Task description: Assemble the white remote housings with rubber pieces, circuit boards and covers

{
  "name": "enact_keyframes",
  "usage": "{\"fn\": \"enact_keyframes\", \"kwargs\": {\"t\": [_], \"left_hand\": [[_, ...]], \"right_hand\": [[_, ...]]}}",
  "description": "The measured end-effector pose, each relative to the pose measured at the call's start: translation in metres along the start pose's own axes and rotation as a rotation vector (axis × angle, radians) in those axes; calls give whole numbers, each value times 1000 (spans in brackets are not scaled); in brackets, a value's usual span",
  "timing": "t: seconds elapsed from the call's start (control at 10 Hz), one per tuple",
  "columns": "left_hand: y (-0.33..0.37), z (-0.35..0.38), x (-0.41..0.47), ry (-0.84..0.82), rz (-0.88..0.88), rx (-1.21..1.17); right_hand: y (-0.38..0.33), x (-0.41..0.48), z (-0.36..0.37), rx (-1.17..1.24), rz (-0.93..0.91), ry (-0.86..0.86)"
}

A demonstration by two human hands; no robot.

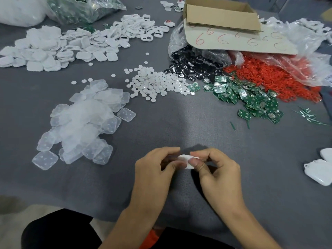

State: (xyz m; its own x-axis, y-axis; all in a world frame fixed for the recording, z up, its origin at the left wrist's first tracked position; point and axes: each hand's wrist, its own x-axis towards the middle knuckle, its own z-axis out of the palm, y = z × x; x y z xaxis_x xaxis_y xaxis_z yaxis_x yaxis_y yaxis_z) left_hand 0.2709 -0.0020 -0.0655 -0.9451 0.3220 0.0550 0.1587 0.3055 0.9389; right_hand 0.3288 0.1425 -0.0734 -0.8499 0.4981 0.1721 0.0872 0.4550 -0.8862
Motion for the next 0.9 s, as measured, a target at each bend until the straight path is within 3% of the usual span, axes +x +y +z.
{"fn": "enact_keyframes", "kwargs": {"t": [0.1,0.2,0.3,0.4,0.5,0.7,0.8,0.9], "left_hand": [[1,3,1,-19,18,10],[6,30,4,-36,28,-3],[20,81,7,-141,91,37],[38,145,9,-262,151,16],[60,210,7,-458,277,4],[85,294,0,-659,519,72],[85,292,3,-692,576,104],[66,247,22,-490,550,139]], "right_hand": [[0,-5,-2,55,34,29],[3,-10,-21,-60,-10,128],[25,-19,-59,-234,33,229],[50,-28,-105,-338,192,399],[72,-31,-149,-348,337,642],[105,-16,-206,-464,454,881],[110,-7,-215,-467,467,932],[108,-3,-226,-333,334,983]]}}
